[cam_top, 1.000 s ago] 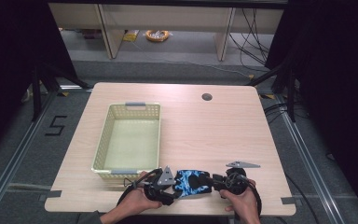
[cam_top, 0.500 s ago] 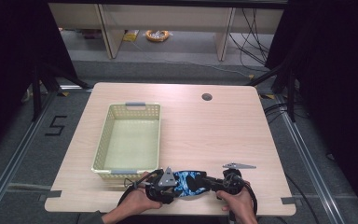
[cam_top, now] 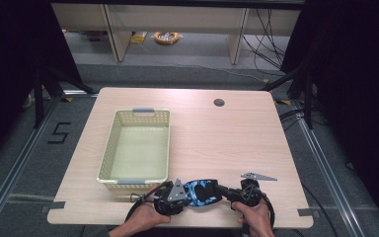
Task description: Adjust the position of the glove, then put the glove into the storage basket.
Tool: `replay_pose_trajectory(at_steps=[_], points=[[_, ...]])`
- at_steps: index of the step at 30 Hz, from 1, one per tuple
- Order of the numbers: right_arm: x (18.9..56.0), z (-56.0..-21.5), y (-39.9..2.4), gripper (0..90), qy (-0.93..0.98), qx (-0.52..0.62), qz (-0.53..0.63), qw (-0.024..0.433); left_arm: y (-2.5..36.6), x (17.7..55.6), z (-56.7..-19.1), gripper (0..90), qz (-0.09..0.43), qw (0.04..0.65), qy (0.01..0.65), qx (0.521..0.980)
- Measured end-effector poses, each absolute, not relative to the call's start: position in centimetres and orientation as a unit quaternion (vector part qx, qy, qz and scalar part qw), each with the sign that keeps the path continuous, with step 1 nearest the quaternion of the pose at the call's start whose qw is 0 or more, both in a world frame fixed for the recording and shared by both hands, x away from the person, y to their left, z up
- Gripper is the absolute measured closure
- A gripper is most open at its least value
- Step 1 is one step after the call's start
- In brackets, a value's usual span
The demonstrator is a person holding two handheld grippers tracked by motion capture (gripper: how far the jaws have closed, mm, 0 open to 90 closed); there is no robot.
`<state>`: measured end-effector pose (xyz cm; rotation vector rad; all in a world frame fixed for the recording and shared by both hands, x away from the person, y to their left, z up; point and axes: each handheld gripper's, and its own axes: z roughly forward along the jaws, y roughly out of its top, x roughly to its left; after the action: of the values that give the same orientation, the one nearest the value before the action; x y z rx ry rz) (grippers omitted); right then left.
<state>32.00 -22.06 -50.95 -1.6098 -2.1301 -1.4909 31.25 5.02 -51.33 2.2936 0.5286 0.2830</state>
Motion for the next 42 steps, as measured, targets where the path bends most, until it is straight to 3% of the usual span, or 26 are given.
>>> replay_pose_trajectory(at_steps=[2,8,9,10,14,15,20,41,42], points=[[32.2,-51.0,-22.2,88.0,-0.705,-0.514,-0.489,0.021,5.1,31.2,-51.3,80.2,0.109,0.38,0.207,0.895],[32.0,-50.7,-22.3,88.0,-0.702,-0.505,-0.502,0.017,5.2,31.0,-50.9,81.6,0.113,0.384,0.204,0.893],[31.7,-50.2,-22.1,88.0,-0.694,-0.518,-0.498,0.034,5.2,30.9,-50.9,81.7,0.111,0.391,0.207,0.89],[32.0,-50.3,-22.4,88.0,-0.701,-0.501,-0.506,0.011,5.3,30.8,-50.5,81.8,0.116,0.391,0.203,0.89],[31.8,-49.9,-22.4,88.1,-0.699,-0.497,-0.513,0.007,5.5,30.8,-50.2,81.9,0.12,0.395,0.204,0.888],[31.5,-49.4,-22.1,88.1,-0.688,-0.514,-0.512,0.028,5.6,30.7,-50.1,81.9,0.121,0.4,0.202,0.886],[31.7,-49.2,-22.1,88.1,-0.695,-0.495,-0.521,0.008,6.0,30.7,-49.4,82.0,0.13,0.406,0.207,0.881],[30.6,-47.1,-20.7,88.1,-0.689,-0.483,-0.54,0.021,8.0,29.8,-46.7,82.0,0.132,0.424,0.207,0.872],[30.8,-46.9,-20.6,88.1,-0.696,-0.469,-0.543,0.006,8.3,29.9,-46.3,82.0,0.139,0.423,0.201,0.873]])
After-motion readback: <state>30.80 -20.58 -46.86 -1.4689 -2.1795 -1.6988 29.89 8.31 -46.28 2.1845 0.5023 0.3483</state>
